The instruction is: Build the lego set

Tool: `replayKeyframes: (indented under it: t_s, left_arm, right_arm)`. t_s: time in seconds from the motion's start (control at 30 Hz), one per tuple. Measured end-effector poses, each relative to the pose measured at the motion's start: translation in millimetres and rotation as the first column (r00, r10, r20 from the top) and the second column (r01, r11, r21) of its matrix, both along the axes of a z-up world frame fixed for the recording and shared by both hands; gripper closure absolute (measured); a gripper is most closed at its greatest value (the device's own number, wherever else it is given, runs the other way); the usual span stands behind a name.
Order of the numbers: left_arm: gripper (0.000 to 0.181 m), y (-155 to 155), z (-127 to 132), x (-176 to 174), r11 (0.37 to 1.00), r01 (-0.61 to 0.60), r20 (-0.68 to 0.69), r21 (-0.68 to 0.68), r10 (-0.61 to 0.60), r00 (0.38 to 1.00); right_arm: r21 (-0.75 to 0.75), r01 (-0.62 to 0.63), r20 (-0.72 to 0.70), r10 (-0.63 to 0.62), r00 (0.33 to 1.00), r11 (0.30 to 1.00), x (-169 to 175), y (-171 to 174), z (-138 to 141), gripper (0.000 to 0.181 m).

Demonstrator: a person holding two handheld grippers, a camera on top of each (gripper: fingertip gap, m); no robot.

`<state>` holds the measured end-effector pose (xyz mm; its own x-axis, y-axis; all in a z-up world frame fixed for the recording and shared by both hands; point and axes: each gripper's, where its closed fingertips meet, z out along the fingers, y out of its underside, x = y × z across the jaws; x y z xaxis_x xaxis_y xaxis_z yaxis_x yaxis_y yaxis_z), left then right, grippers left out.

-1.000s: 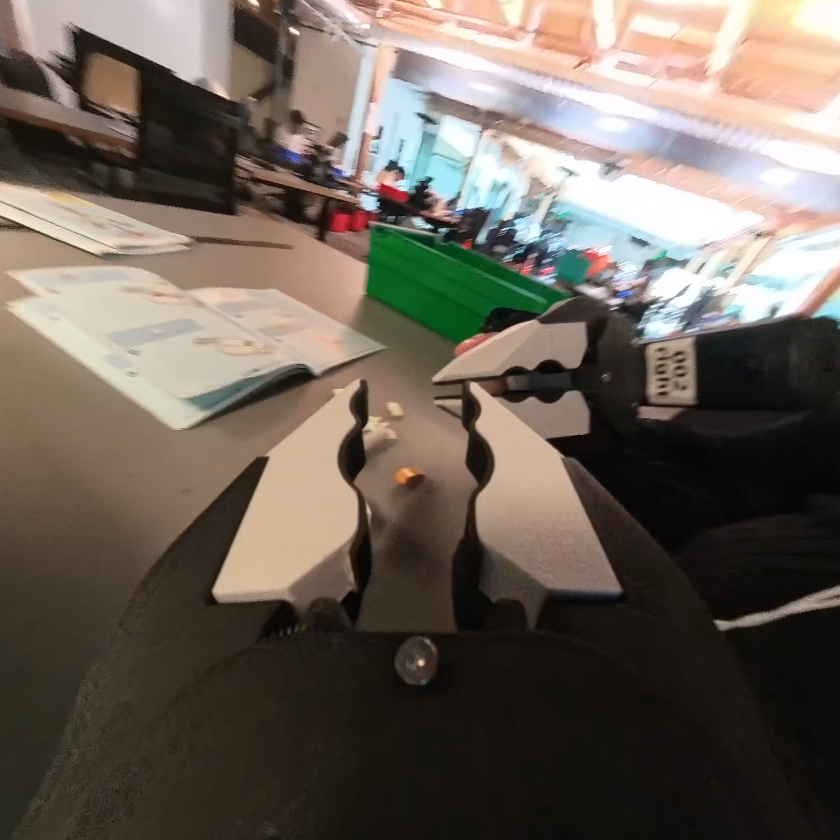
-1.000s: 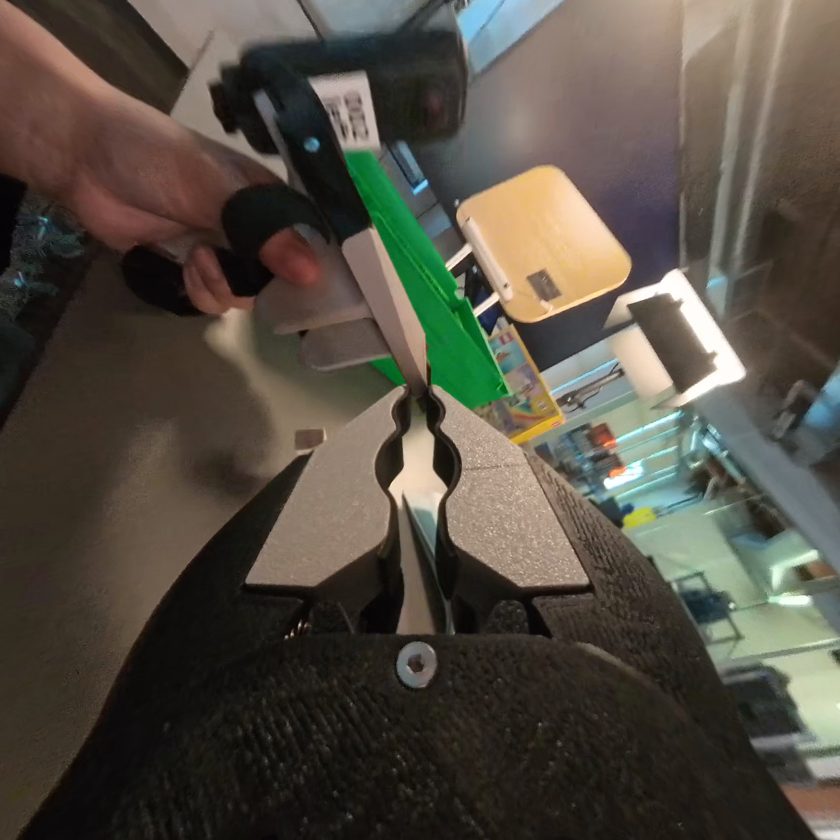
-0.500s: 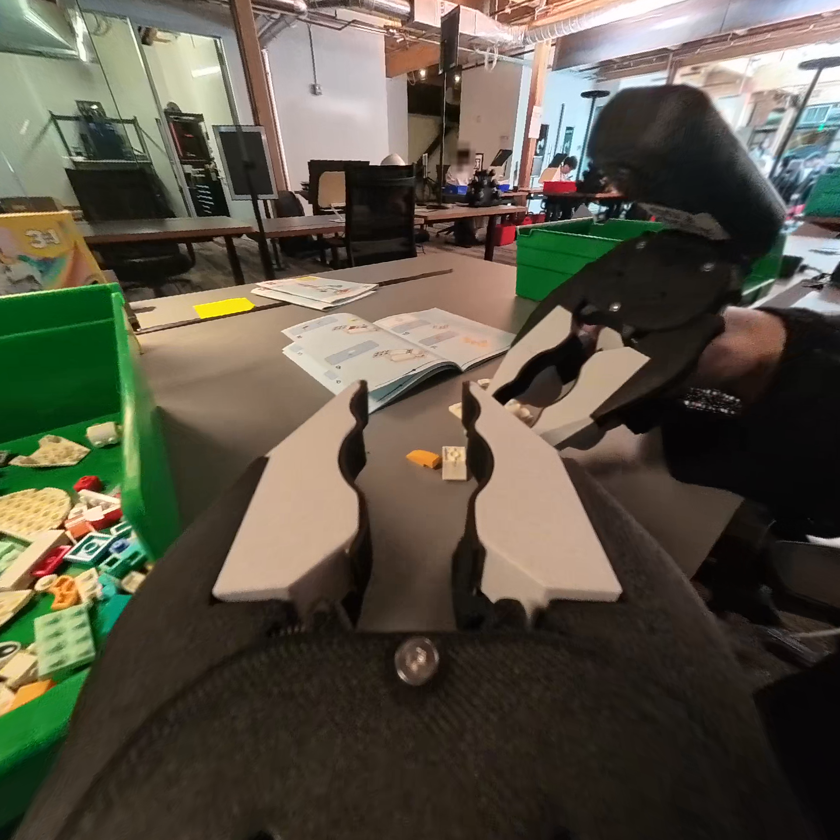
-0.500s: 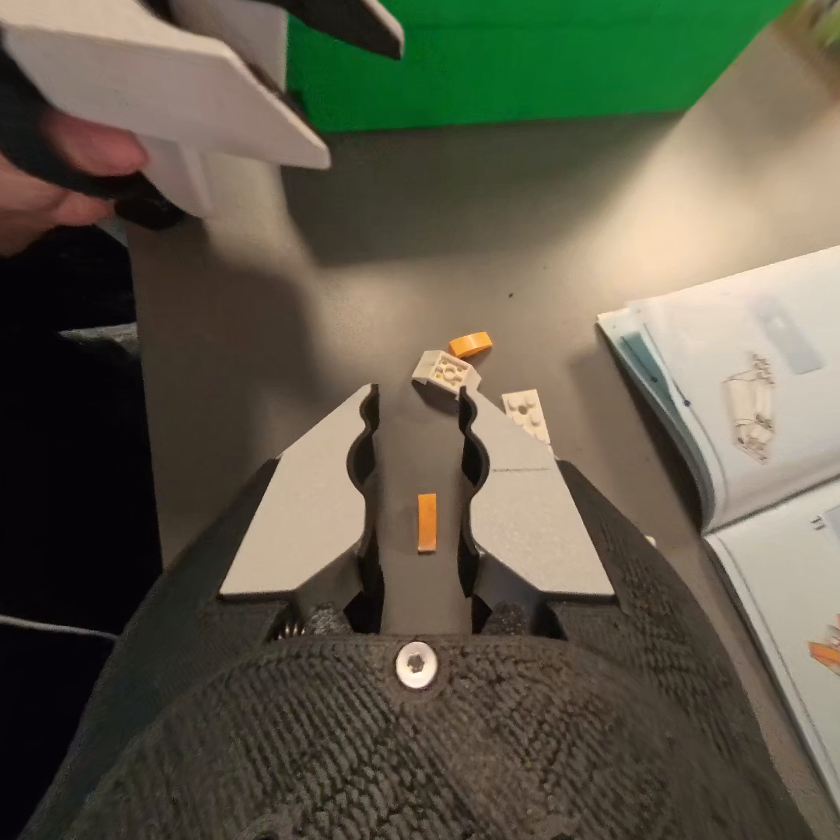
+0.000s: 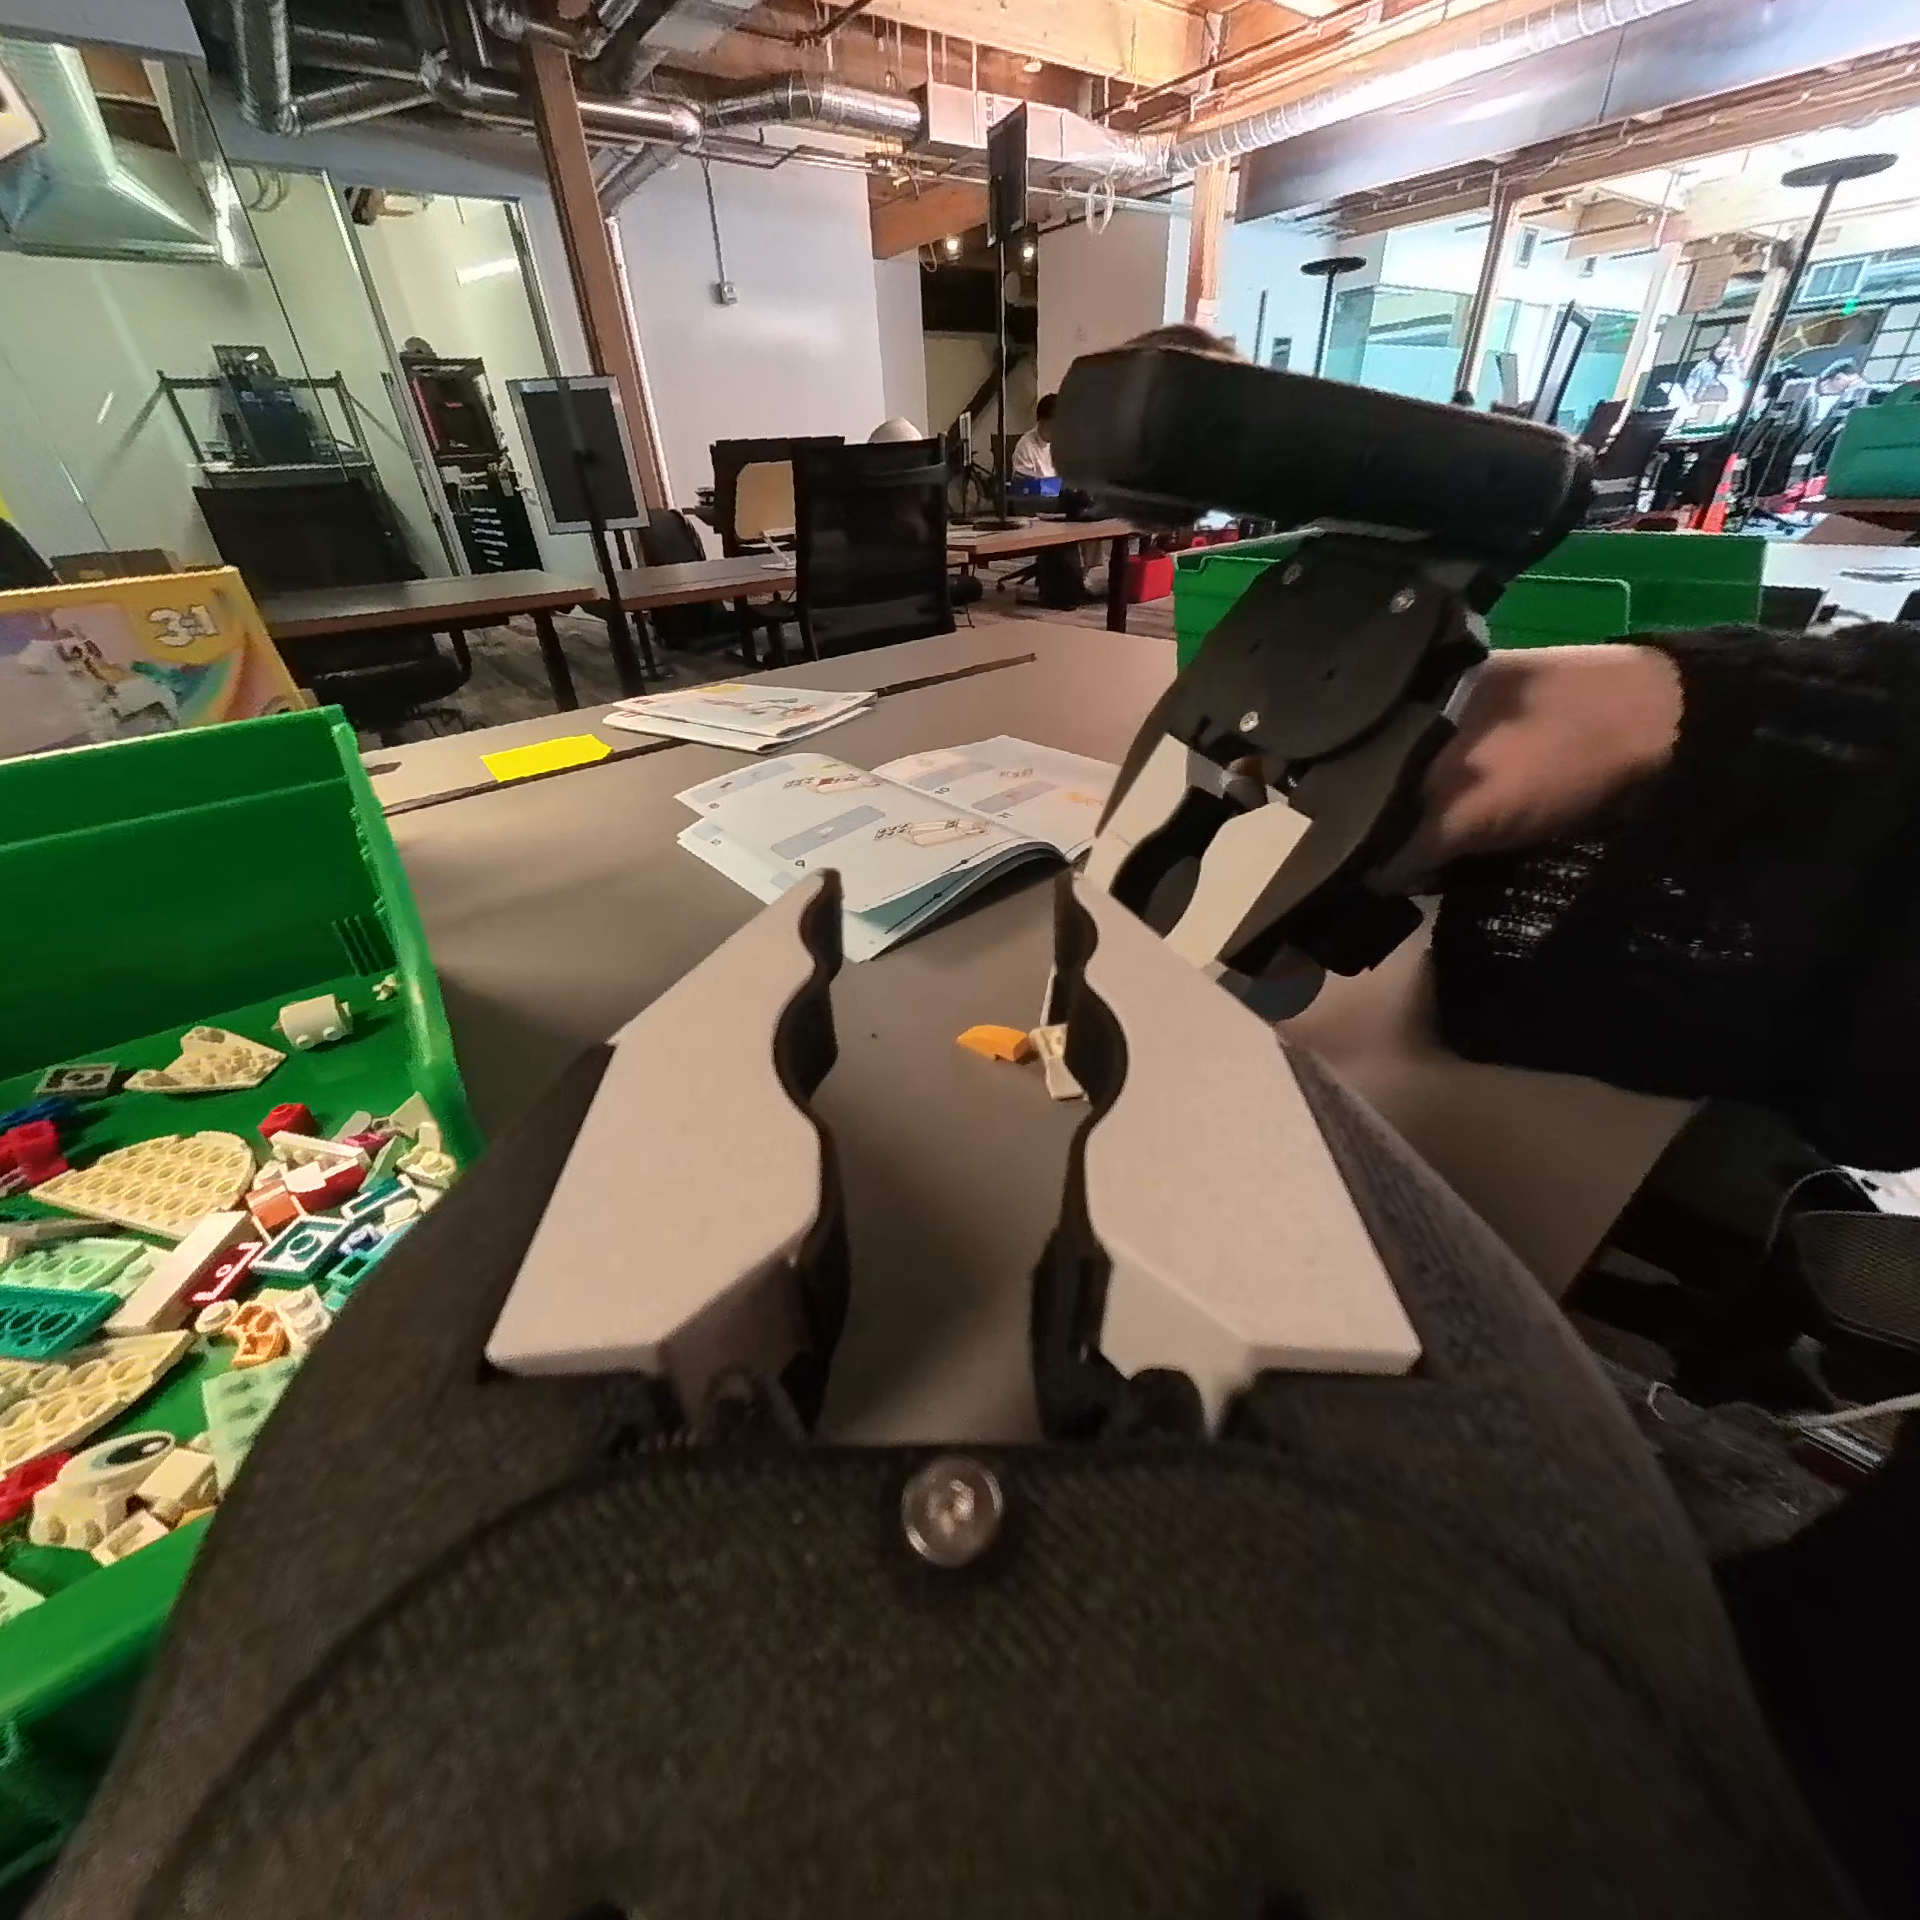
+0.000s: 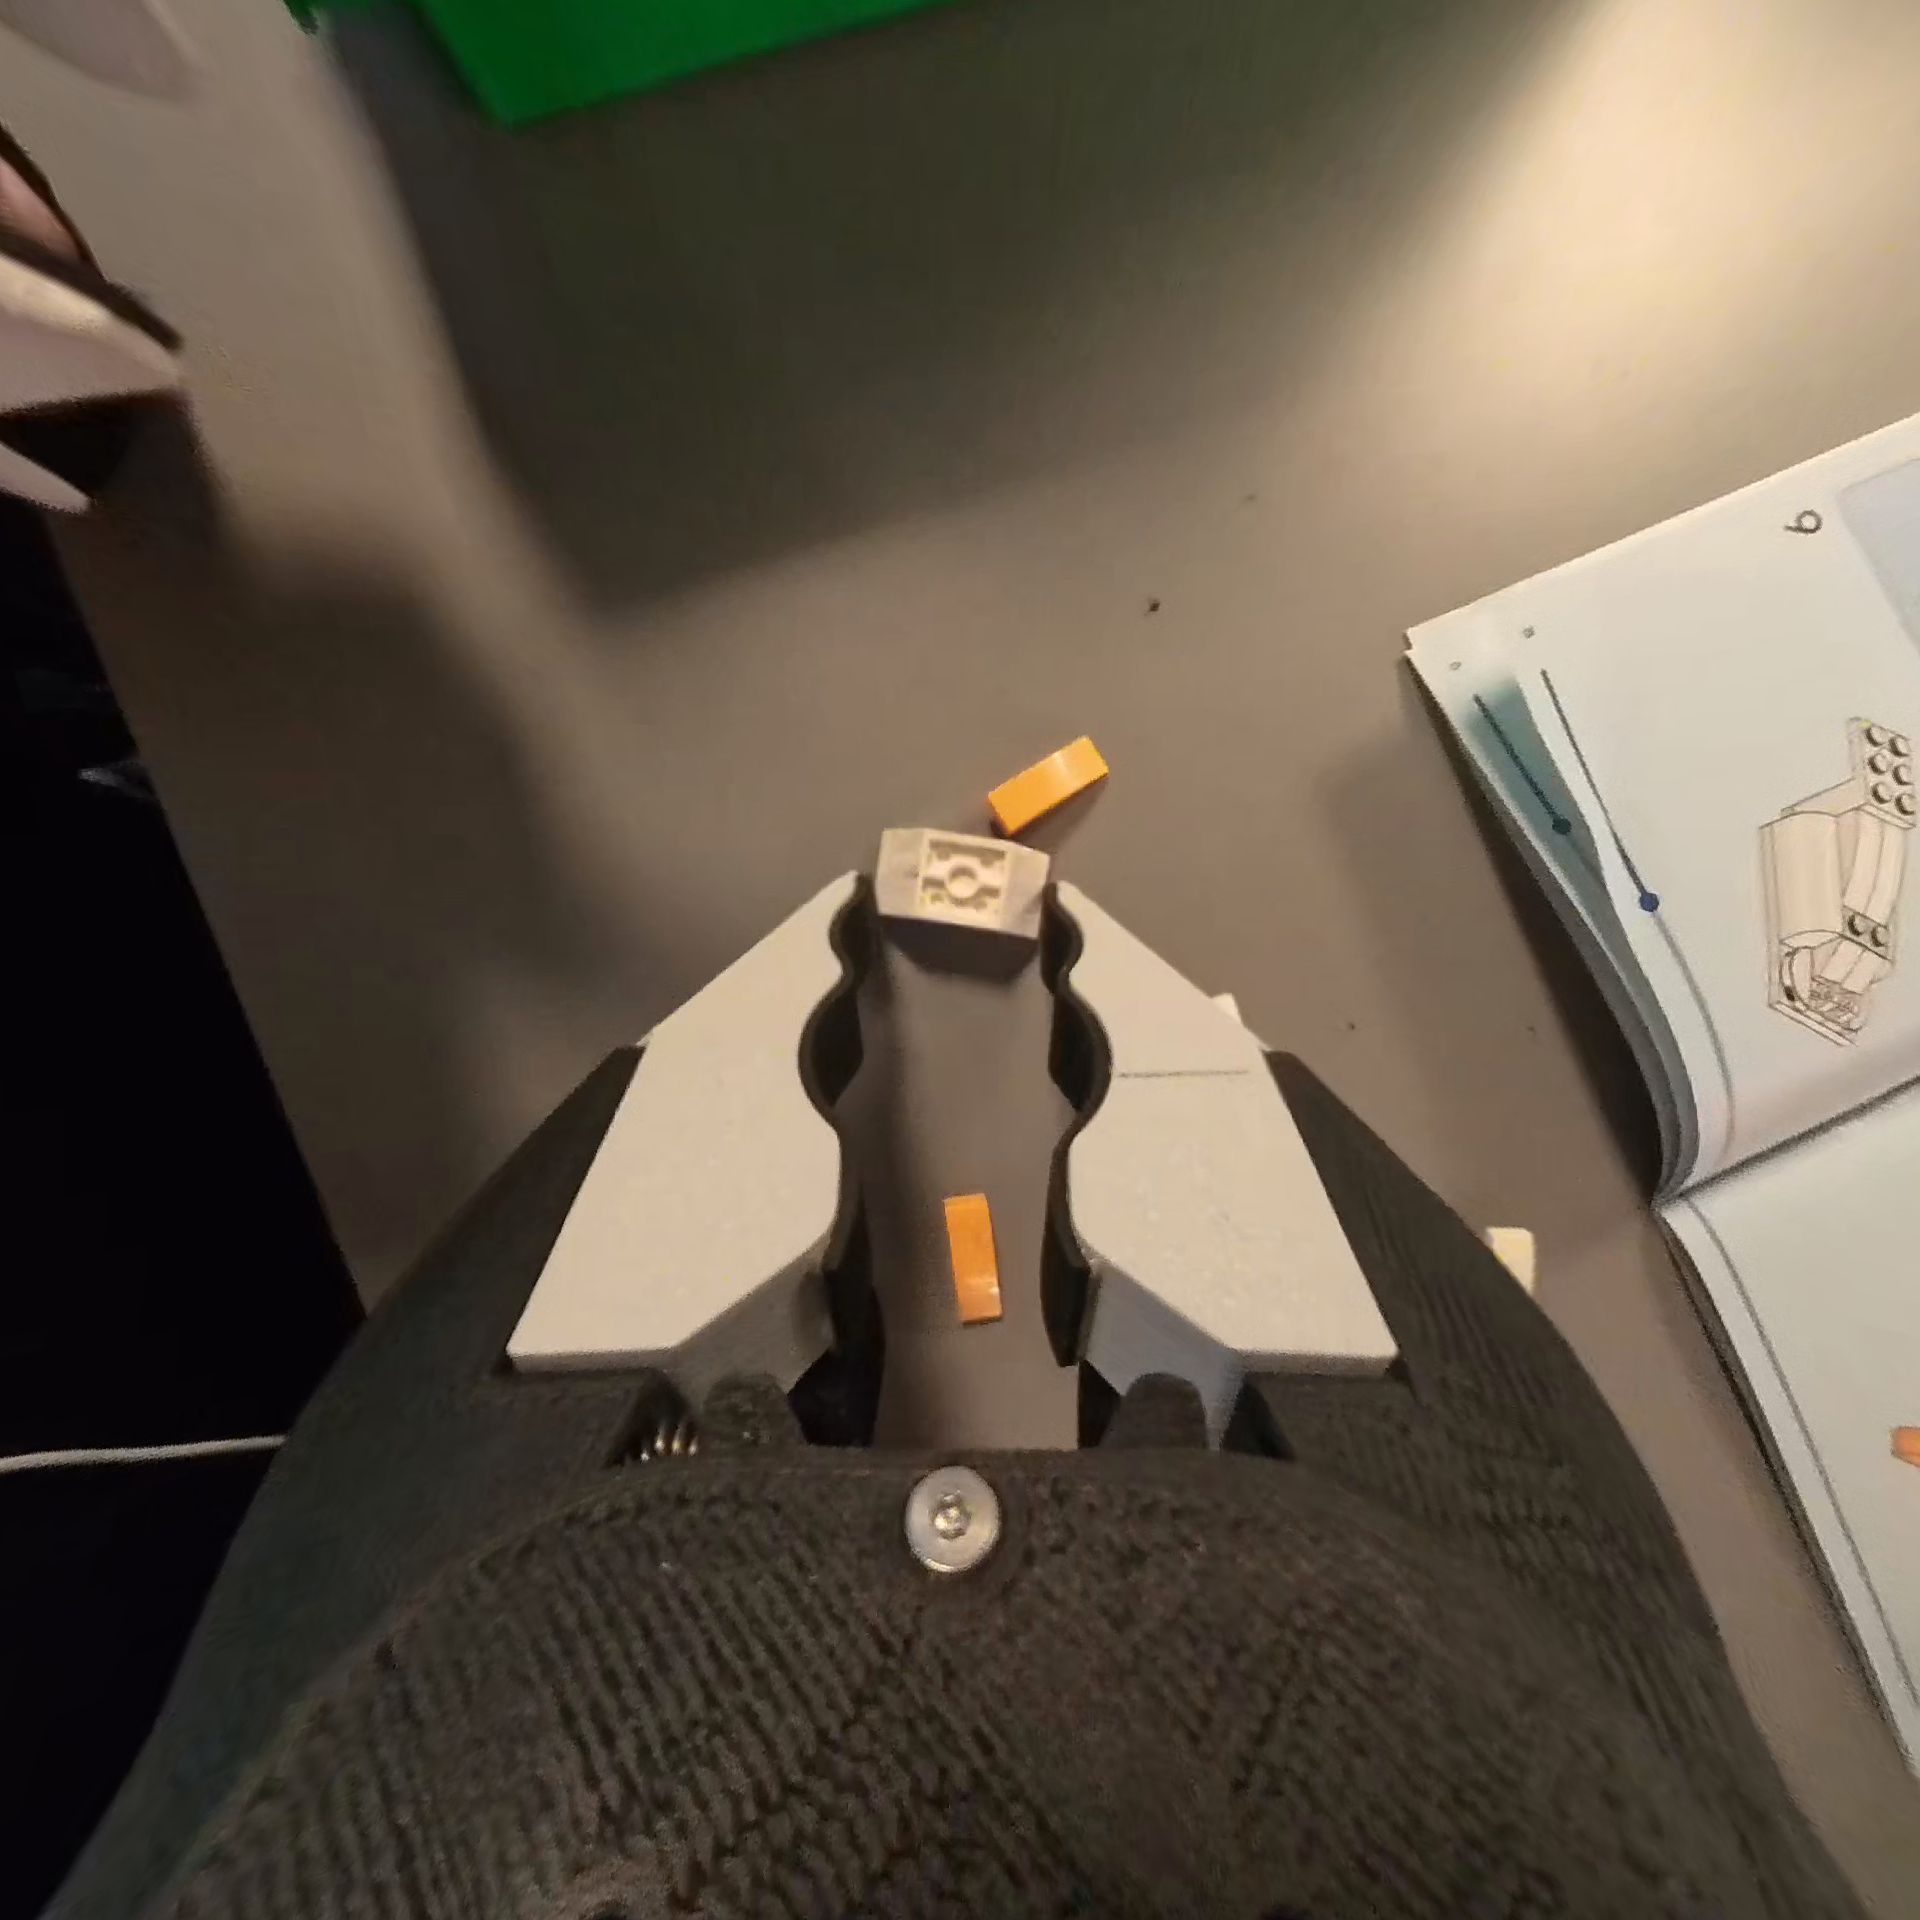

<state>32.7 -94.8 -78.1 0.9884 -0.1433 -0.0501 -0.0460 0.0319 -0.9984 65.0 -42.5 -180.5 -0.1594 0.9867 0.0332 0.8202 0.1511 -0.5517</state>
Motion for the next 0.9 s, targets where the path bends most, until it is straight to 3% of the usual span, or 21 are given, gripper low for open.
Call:
replayKeyframes:
  t_s: [0.17,0.3,0.43,0.53,0.7,0.8,0.83,0.9]
  left_arm:
    - [0.14,-3.8,-1.1,17.2,0.994,0.11,-0.054,0.005,-0.11,0.993]
    - [0.133,2.3,-9.0,26.4,0.991,0.126,-0.141,-0.042,-0.131,0.981]
    - [0.13,14.7,-12.2,33.6,0.995,0.092,-0.256,-0.041,-0.099,0.962]
    - [0.134,18.6,-5.5,41.3,0.997,0.078,-0.332,0.026,-0.065,0.941]
    - [0.158,13.1,7.3,61.9,0.984,0.132,-0.427,0.123,-0.067,0.902]
    - [0.164,13.3,8.9,62.6,0.986,0.107,-0.46,0.126,-0.037,0.887]
    - [0.166,15.9,5.6,61.9,0.991,0.094,-0.459,0.09,-0.043,0.887]
    - [0.166,20.7,-1.3,57.7,0.997,0.069,-0.466,0.023,-0.05,0.884]
  right_arm:
    - [-0.102,0.019,-0.088,-0.028,0.996,0.995,-1.5,-5.2,7.3,0.152]
    - [-0.335,-0.014,-0.318,-0.099,0.943,0.942,-7.3,-19.4,48.0,0.152]
    - [-0.631,-0.177,-0.464,-0.186,0.866,0.755,-1.7,-43.3,98.0,0.152]
    - [-0.74,-0.265,-0.476,-0.204,0.855,0.618,7.5,-55.3,113.1,0.153]
    - [-0.798,-0.32,-0.476,-0.209,0.854,0.511,18.0,-60.9,118.9,0.153]
    - [-0.789,-0.34,-0.493,-0.197,0.847,0.512,22.3,-62.3,119.4,0.152]
    - [-0.764,-0.337,-0.507,-0.188,0.841,0.551,22.5,-60.8,116.9,0.152]
    - [-0.648,-0.317,-0.56,-0.152,0.814,0.692,21.6,-52.8,111.6,0.151]
